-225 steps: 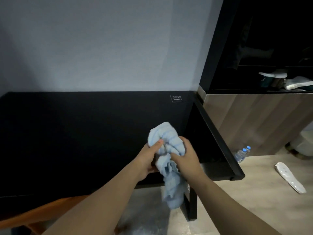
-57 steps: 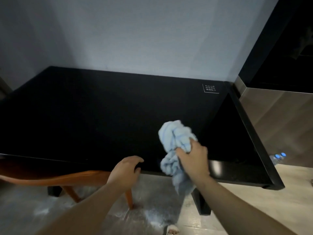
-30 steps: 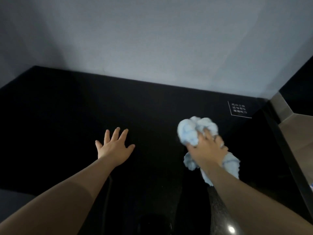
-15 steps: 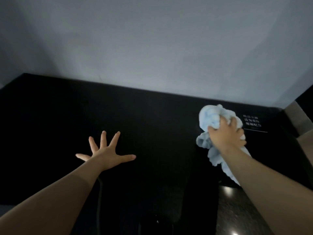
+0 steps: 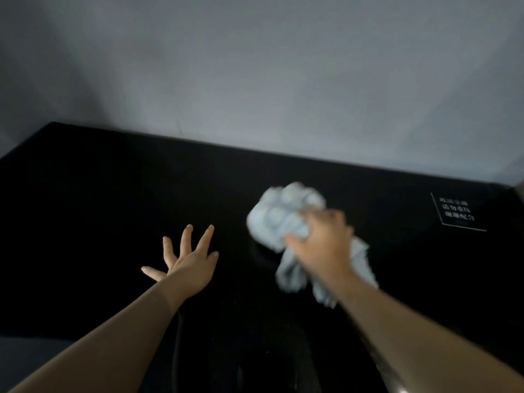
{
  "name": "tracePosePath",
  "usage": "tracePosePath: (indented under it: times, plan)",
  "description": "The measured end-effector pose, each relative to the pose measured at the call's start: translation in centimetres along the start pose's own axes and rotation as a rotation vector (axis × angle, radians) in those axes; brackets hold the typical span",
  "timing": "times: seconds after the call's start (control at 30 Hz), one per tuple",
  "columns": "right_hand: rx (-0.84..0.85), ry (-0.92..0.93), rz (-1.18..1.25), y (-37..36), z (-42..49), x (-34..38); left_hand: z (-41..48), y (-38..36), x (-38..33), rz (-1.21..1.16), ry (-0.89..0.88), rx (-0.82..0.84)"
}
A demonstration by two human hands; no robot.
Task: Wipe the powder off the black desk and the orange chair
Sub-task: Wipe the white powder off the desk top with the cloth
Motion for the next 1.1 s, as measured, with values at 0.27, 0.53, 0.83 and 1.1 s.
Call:
tracePosePath:
  times: [0.27, 0.53, 0.83, 1.1]
  plan:
    - [0.029, -0.496, -0.169, -0.9, 10.0, -10.3, 0.3, -0.1, 0.0, 0.012, -0.028, 0.03]
    - [0.397, 0.218, 0.108, -5.8, 6.8, 4.1, 0.6, 0.2, 0.2, -0.019, -0.002, -0.025]
    - [0.138, -0.198, -0.197, -4.6, 14.4, -4.1, 0.7, -0.2, 0.0, -0.031, -0.02, 0.0]
    - [0.404, 0.239, -0.131, -8.0, 8.2, 4.0, 0.2, 0.9, 0.3, -0.153, -0.011, -0.138]
Point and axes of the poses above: each hand's wrist, its own z-axis towards the middle knuckle, its own y-axis out of the back of the hand, x = y × z, the point moved 10 cm from there along z, towards the middle knuckle, and after that the axes turned 7 degrees about y, right-handed, at the moved point
